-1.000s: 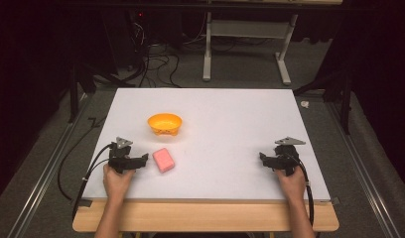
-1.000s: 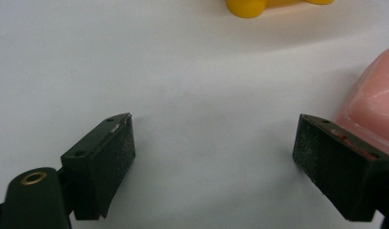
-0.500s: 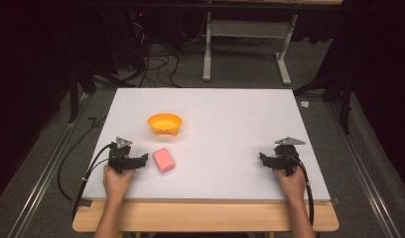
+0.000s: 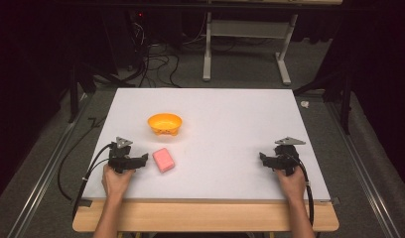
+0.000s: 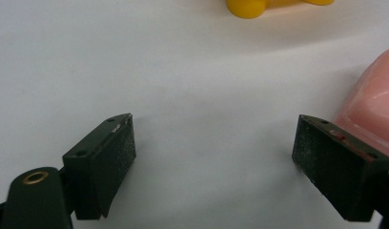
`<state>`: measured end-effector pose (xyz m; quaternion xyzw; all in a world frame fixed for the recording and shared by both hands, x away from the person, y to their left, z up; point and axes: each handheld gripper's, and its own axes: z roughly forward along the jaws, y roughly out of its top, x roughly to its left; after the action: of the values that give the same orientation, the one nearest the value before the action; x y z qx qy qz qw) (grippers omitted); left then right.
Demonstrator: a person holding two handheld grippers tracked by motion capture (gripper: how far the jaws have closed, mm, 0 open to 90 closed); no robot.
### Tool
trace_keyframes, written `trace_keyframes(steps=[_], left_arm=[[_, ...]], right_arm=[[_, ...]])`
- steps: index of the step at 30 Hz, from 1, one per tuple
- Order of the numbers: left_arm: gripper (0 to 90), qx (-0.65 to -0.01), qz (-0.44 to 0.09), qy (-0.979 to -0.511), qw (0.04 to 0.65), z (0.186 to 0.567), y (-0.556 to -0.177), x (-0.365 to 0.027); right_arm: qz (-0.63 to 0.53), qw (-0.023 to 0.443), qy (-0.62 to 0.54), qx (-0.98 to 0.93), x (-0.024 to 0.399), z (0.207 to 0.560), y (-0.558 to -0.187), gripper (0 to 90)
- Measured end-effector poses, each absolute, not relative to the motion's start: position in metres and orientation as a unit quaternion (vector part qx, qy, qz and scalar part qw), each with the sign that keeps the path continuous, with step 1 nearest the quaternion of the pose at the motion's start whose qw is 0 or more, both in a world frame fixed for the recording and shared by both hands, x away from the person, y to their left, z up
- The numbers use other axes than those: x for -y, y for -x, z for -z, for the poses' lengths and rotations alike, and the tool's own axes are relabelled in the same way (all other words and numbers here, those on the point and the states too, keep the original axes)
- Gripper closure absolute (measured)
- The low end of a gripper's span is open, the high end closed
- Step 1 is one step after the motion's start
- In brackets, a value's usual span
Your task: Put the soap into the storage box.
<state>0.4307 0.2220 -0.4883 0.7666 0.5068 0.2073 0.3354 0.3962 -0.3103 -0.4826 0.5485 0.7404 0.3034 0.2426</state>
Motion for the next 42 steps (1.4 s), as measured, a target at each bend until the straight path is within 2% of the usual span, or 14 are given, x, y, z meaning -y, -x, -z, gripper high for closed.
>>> trace_keyframes(steps=[11,42], left_arm=[[14.7,-0.506,-0.214,-0.770,0.324,0.484,-0.429,-0.222],[8.9,-0.492,-0.219,-0.755,0.375,0.456,-0.391,-0.229]], right_arm=[[-0.305,0.243,-0.548,-0.740,0.310,0.483,-0.396,22.8],[-0.304,0.242,-0.549,-0.740,0.310,0.483,-0.396,22.9]])
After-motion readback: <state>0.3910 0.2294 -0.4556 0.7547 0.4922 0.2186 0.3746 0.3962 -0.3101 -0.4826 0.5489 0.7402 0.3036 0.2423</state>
